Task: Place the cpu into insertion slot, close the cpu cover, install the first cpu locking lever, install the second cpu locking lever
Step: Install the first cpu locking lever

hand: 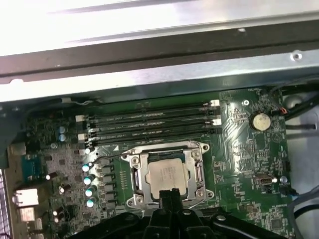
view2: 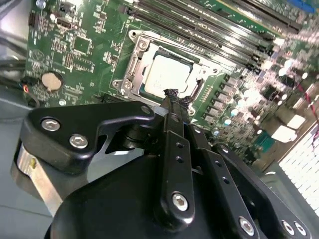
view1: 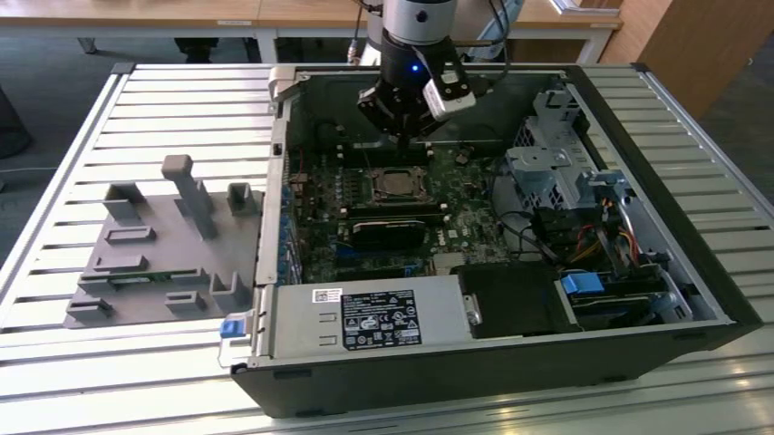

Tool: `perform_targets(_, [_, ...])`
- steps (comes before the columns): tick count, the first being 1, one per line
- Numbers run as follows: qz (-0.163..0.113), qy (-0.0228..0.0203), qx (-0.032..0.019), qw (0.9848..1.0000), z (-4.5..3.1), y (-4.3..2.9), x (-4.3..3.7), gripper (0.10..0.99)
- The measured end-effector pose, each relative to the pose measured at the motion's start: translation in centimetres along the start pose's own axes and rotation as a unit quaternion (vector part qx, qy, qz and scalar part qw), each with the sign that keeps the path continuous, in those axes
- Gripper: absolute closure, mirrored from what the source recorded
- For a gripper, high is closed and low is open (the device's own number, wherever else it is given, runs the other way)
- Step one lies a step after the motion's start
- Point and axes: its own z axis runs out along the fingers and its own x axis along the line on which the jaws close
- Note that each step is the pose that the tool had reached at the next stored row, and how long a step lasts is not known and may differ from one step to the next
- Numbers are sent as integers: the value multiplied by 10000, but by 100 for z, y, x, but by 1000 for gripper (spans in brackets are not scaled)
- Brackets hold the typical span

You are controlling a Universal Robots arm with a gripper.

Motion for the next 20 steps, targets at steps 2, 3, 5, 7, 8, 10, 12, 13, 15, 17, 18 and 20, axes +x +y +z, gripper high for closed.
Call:
perform_targets(2, [-156, -1, 2, 9999, 0, 0, 0, 980])
perform_targets(3, [-233, -1, 3, 9997, 0, 0, 0, 980])
perform_targets(5, [-389, -2, 4, 9992, 0, 0, 0, 980])
perform_targets(7, [-516, -2, 4, 9987, 0, 0, 0, 980])
perform_targets(8, [-559, 0, -24, 9984, 0, 0, 0, 980])
perform_targets(10, [-607, 6, -123, 9981, 1, 0, 0, 980])
perform_targets(12, [-618, 7, -139, 9980, 1, 0, 8, 980])
perform_targets(13, [-618, 7, -140, 9980, 2, -2, 23, 980])
perform_targets(15, [-618, 7, -140, 9980, 2, -8, 60, 980])
perform_targets(17, [-618, 7, -140, 9980, 2, -12, 99, 980])
perform_targets(18, [-618, 7, -140, 9980, 2, -15, 120, 980])
perform_targets(20, [-618, 7, -140, 9980, 3, -20, 161, 980])
